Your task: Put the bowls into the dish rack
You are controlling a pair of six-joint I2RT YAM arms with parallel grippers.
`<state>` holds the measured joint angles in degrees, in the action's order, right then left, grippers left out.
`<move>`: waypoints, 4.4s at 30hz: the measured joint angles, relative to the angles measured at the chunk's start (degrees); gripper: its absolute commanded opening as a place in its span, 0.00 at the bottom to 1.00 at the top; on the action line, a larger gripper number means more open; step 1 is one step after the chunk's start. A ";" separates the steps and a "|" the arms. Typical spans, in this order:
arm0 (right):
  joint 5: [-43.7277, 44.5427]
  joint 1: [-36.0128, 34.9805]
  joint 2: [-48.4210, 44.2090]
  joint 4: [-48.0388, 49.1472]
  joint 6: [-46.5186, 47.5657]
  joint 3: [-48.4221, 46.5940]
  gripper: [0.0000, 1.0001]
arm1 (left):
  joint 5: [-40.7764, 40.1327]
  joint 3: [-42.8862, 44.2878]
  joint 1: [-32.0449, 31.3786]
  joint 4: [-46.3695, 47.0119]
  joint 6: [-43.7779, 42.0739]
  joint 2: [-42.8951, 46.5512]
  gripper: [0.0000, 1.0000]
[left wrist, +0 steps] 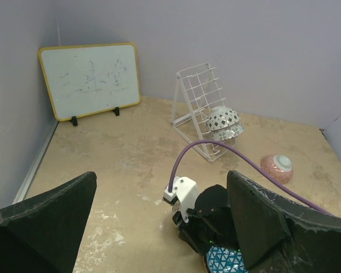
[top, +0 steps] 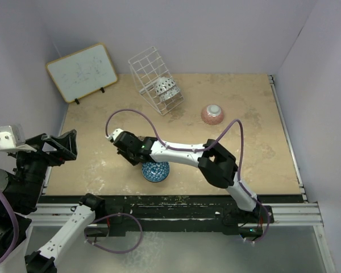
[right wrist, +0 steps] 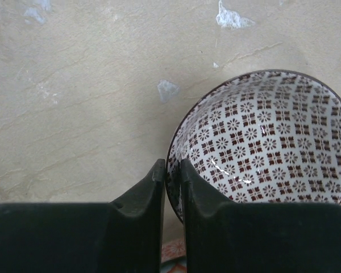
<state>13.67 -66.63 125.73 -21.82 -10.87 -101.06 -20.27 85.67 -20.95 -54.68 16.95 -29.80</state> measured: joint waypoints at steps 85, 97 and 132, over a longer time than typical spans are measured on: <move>-3.72 37.40 14.36 97.18 -88.52 7.93 0.00 | -9.53 0.17 -9.94 -0.76 -3.96 1.92 0.99; -3.76 37.40 15.04 94.33 -89.57 6.80 0.00 | -10.23 0.02 -10.27 -0.79 -3.98 1.92 0.99; -1.16 37.55 6.21 76.41 -91.23 13.18 0.43 | -10.21 0.04 -10.27 -0.76 -3.93 1.90 0.99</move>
<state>12.51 -29.08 131.94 54.59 -102.10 -87.88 -30.48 85.71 -31.22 -55.44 13.02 -27.90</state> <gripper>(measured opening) 0.431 0.990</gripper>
